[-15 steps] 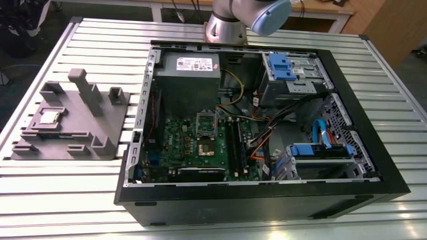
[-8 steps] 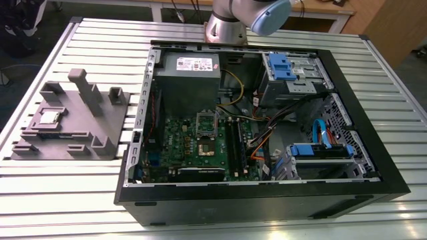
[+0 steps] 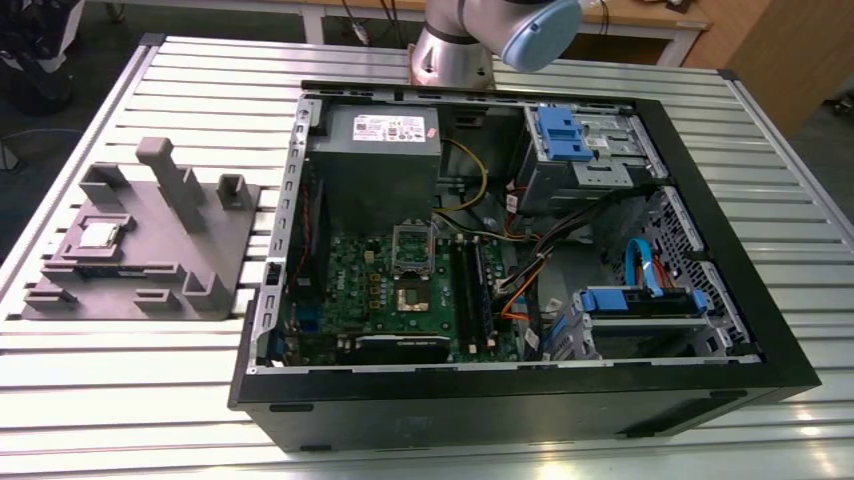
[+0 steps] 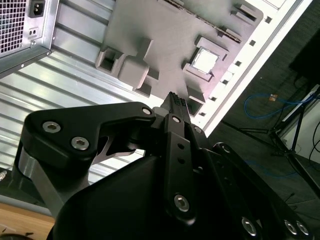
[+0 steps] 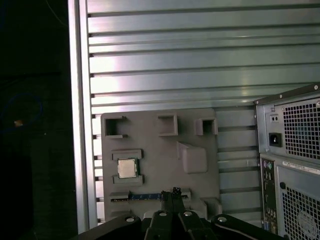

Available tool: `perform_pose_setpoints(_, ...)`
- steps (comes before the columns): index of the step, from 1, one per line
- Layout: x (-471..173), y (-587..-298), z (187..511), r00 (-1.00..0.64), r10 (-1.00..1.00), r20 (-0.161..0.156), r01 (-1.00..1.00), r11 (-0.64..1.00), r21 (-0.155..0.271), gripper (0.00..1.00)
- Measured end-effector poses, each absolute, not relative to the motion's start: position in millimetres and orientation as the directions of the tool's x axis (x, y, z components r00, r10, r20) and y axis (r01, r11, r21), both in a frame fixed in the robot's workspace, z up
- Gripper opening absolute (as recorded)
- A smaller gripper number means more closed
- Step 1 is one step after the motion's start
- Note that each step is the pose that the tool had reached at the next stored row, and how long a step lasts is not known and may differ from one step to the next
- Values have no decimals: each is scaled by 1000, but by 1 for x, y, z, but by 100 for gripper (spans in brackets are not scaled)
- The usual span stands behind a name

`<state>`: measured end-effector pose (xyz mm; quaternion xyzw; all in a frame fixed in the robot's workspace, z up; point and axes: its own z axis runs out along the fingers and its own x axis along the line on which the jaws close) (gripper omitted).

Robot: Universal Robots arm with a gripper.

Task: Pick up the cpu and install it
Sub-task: 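Reach for the cpu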

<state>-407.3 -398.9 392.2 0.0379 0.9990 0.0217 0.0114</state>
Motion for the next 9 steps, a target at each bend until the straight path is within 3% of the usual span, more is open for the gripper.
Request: perform_pose_setpoints(9,-414,-399,392,-997,76,-21,75,996,44,10)
